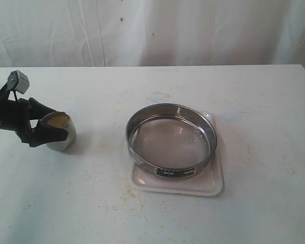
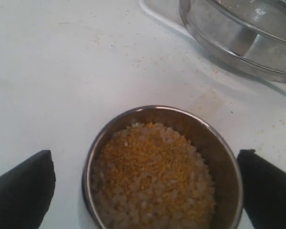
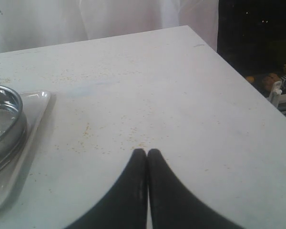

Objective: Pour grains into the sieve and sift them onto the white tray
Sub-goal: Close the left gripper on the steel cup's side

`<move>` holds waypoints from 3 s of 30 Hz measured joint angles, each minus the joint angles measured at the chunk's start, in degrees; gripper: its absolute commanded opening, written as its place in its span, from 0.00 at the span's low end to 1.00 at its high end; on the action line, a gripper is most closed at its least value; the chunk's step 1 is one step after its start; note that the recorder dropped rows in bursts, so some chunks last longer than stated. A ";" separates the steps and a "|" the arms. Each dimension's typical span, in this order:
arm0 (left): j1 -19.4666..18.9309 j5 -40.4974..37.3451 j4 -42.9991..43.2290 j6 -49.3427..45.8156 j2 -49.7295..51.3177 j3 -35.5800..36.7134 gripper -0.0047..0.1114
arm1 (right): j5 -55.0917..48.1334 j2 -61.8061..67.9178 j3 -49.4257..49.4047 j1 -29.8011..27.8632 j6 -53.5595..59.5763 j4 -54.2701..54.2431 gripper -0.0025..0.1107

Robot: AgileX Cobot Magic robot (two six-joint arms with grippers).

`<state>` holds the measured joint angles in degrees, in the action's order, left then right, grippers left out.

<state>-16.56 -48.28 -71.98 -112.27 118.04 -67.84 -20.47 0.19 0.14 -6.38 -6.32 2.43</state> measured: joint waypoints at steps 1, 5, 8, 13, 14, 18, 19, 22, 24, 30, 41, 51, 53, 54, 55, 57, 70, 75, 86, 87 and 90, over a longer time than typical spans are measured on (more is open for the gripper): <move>0.00 0.00 0.00 0.00 0.58 0.00 0.94 | 0.00 0.00 0.00 0.00 0.00 0.00 0.02; 0.00 0.68 0.10 0.00 1.96 0.00 0.94 | 0.00 0.00 0.00 0.00 0.00 0.00 0.02; 0.00 1.38 -0.04 0.00 2.87 0.00 0.94 | 0.00 0.00 0.00 0.00 0.00 0.00 0.02; 0.00 1.98 -0.60 0.00 4.66 -0.17 0.94 | 0.00 0.00 0.00 0.00 0.00 0.00 0.02; 0.00 1.98 -1.31 0.00 4.88 -0.17 0.94 | 0.00 0.00 0.00 0.00 0.00 0.00 0.02; 0.00 1.98 -2.47 0.00 5.13 -0.17 0.94 | 0.00 0.00 0.00 0.00 0.00 0.00 0.02; 0.00 2.01 -2.56 0.00 5.13 -0.17 0.94 | 0.00 0.00 0.00 0.00 0.00 0.00 0.02; 0.00 2.13 -2.70 0.00 5.13 -0.17 0.94 | 0.00 0.00 0.00 0.00 0.00 0.00 0.02; 0.00 2.13 -2.70 0.00 5.13 -0.17 0.94 | 0.00 0.00 0.00 0.00 0.00 0.00 0.02; 0.00 2.52 -3.22 0.00 5.13 -0.17 0.94 | 0.00 0.00 0.00 0.00 0.00 0.00 0.02; 0.29 4.32 -5.36 0.00 5.16 -0.17 0.89 | 0.00 0.00 0.00 0.00 0.00 0.00 0.02; 5.31 11.90 -6.61 0.00 4.70 -0.88 0.38 | 0.00 0.00 0.00 0.00 0.00 0.00 0.02; 5.31 11.90 -6.61 0.00 4.70 -0.88 0.36 | 0.00 0.00 0.00 0.00 0.00 0.00 0.02; 5.31 11.90 -6.61 0.00 4.70 -0.88 0.35 | 0.00 0.00 0.00 0.00 0.00 0.00 0.02; 5.33 11.90 -6.73 0.00 4.70 -0.88 0.34 | 0.00 0.00 0.00 0.00 0.00 0.00 0.02; 5.43 12.04 -6.98 0.00 4.70 -0.88 0.31 | 0.00 0.00 0.00 0.00 0.00 0.00 0.02; 5.54 12.64 -12.44 0.00 5.28 -0.88 0.04 | 0.00 0.00 0.00 0.00 0.00 0.00 0.02; 5.54 12.28 -14.12 0.00 6.22 -0.88 0.04 | 0.00 0.00 0.00 0.00 0.00 0.00 0.02; 5.62 10.92 -15.51 0.00 8.02 -4.26 0.04 | 0.00 0.00 0.00 0.00 0.00 0.00 0.02; 5.62 10.65 -15.65 0.00 8.35 -4.77 0.04 | 0.00 0.00 0.00 0.00 0.00 0.00 0.02; 5.62 10.45 -16.32 0.00 9.03 -6.12 0.04 | 0.00 0.00 0.00 0.00 0.00 0.00 0.02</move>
<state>-10.94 -37.83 -88.30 -112.27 127.07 -73.96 -20.47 0.19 0.14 -6.38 -6.32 2.43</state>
